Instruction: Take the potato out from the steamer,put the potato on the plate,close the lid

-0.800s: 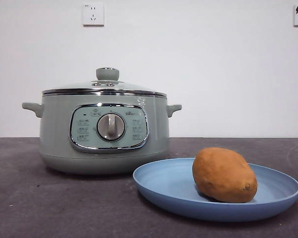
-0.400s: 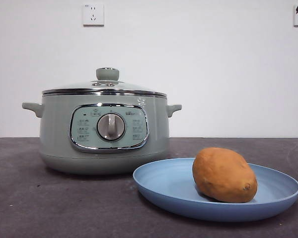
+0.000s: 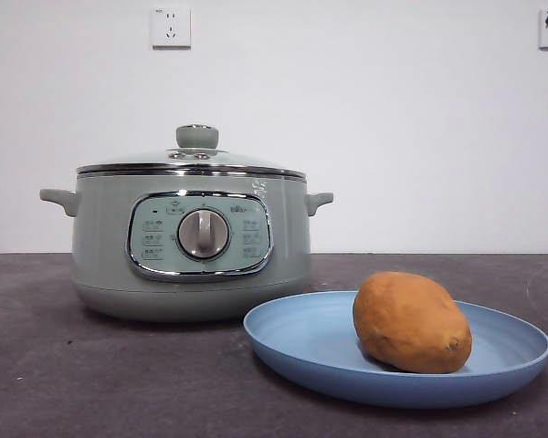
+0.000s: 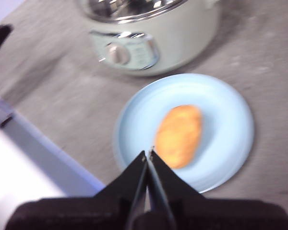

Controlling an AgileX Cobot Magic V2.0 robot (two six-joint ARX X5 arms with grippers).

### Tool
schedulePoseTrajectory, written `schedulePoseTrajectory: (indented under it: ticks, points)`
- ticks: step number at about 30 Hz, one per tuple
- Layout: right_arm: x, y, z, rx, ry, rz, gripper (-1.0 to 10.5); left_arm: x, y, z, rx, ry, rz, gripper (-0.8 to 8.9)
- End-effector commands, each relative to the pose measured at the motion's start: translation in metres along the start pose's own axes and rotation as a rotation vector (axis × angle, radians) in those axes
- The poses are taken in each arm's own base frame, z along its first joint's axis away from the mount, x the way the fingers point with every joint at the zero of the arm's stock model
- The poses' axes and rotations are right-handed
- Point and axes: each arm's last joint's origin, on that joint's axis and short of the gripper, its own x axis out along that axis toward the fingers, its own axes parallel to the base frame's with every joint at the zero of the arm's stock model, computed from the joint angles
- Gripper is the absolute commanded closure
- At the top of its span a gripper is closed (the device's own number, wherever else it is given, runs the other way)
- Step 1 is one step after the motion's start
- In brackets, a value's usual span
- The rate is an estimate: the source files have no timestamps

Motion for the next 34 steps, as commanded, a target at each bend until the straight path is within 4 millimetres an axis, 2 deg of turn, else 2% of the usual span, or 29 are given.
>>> schedulePoseTrajectory:
  ticks: [1,4,8,12,16,21,27,34]
  points:
    - [-0.006,-0.006,0.003,0.015,-0.094,-0.068,9.5,0.001,0.001,-0.005,-0.01,0.011,0.005,8.17]
    - [-0.011,-0.016,0.002,0.053,-0.238,-0.133,9.5,0.001,0.001,-0.005,-0.01,0.01,0.005,8.17]
    - [-0.014,-0.031,-0.011,0.098,-0.397,-0.268,9.5,0.001,0.001,-0.005,-0.01,0.01,0.005,8.17]
    - [-0.007,-0.045,-0.027,0.104,-0.559,-0.37,9.5,0.001,0.001,-0.005,-0.01,0.01,0.005,8.17]
    - [0.006,-0.057,-0.049,0.104,-0.651,-0.436,9.5,0.001,0.001,-0.005,-0.01,0.01,0.005,8.17]
    - [0.027,-0.069,-0.078,0.115,-0.683,-0.474,9.5,0.001,0.001,-0.005,-0.01,0.01,0.005,8.17]
    - [0.047,-0.077,-0.104,0.132,-0.644,-0.48,9.5,0.001,0.001,-0.005,-0.01,0.01,0.005,8.18]
    - [0.052,-0.079,-0.114,0.177,-0.55,-0.505,9.5,0.001,0.001,-0.005,-0.01,0.009,0.005,8.17]
